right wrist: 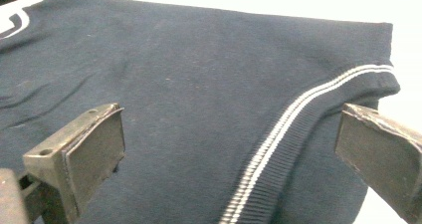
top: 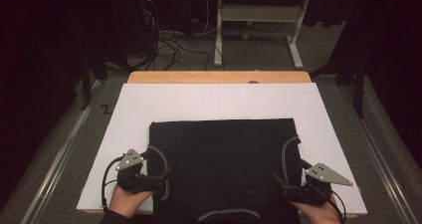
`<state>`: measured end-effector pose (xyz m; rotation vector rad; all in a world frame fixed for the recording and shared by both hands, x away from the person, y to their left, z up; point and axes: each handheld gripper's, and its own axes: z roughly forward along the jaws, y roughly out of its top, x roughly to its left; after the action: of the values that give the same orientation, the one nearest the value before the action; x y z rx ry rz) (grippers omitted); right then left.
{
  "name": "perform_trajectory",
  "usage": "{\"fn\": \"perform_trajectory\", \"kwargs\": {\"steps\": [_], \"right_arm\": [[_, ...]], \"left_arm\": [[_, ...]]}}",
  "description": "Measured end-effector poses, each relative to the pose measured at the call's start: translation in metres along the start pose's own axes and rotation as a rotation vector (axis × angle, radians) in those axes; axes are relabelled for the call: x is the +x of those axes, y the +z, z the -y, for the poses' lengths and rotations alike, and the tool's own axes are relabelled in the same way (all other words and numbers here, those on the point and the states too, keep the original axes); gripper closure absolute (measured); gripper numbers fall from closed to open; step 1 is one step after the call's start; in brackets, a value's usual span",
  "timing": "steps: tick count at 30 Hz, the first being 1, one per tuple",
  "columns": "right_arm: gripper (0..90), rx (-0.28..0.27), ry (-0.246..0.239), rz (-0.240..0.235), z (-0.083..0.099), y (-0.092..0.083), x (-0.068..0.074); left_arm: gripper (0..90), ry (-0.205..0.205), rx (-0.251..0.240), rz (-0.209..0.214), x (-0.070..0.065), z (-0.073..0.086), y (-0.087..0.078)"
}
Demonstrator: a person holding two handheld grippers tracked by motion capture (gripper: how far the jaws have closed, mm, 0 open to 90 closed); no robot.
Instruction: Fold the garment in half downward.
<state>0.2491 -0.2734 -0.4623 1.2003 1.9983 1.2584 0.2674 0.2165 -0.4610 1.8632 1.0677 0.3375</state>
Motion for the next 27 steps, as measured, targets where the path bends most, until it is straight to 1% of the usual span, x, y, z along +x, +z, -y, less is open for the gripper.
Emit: {"fn": "perform_trajectory", "kwargs": {"steps": [3, 7, 9, 13, 15, 17, 18, 20, 21, 23, 25, 26, 27], "right_arm": [[0.0, 0.000, 0.006, 0.009, -0.001, 0.000, -0.003], [0.1, -0.001, -0.013, 0.002, -0.008, 0.007, -0.002], [0.0, -0.004, -0.020, -0.005, -0.013, 0.012, 0.000], [0.1, -0.022, -0.037, -0.005, -0.025, 0.020, 0.003], [0.1, -0.031, -0.047, -0.009, -0.032, 0.025, 0.005], [0.1, -0.040, -0.061, -0.013, -0.038, 0.029, 0.008], [0.1, -0.037, -0.082, -0.001, -0.042, 0.031, 0.009], [0.1, -0.037, -0.108, 0.005, -0.048, 0.034, 0.012], [0.1, -0.042, -0.110, 0.004, -0.052, 0.036, 0.013], [0.1, -0.054, -0.115, -0.002, -0.058, 0.038, 0.015], [0.1, -0.065, -0.126, -0.003, -0.065, 0.040, 0.018], [0.1, -0.067, -0.125, -0.010, -0.067, 0.040, 0.019], [0.1, -0.076, -0.124, -0.016, -0.069, 0.041, 0.021]], "left_arm": [[0.0, -0.008, -0.005, -0.011, 0.004, 0.000, -0.002], [0.0, -0.013, -0.019, -0.018, 0.009, 0.000, -0.002], [0.0, -0.017, -0.024, -0.013, 0.013, -0.001, -0.001], [0.0, -0.023, -0.032, -0.002, 0.021, -0.003, 0.001], [0.0, -0.024, -0.045, 0.003, 0.023, -0.005, 0.001], [0.0, -0.009, -0.054, -0.002, 0.024, -0.008, 0.001], [0.0, -0.001, -0.057, -0.005, 0.024, -0.010, 0.001], [0.0, 0.004, -0.068, -0.013, 0.026, -0.015, 0.001], [0.0, 0.005, -0.071, -0.018, 0.028, -0.018, 0.000], [0.0, -0.005, -0.084, -0.024, 0.033, -0.025, 0.000], [0.0, -0.033, -0.093, -0.011, 0.037, -0.030, -0.001], [0.0, -0.035, -0.097, -0.005, 0.037, -0.033, -0.001], [0.0, -0.024, -0.099, -0.006, 0.036, -0.038, -0.002]]}}
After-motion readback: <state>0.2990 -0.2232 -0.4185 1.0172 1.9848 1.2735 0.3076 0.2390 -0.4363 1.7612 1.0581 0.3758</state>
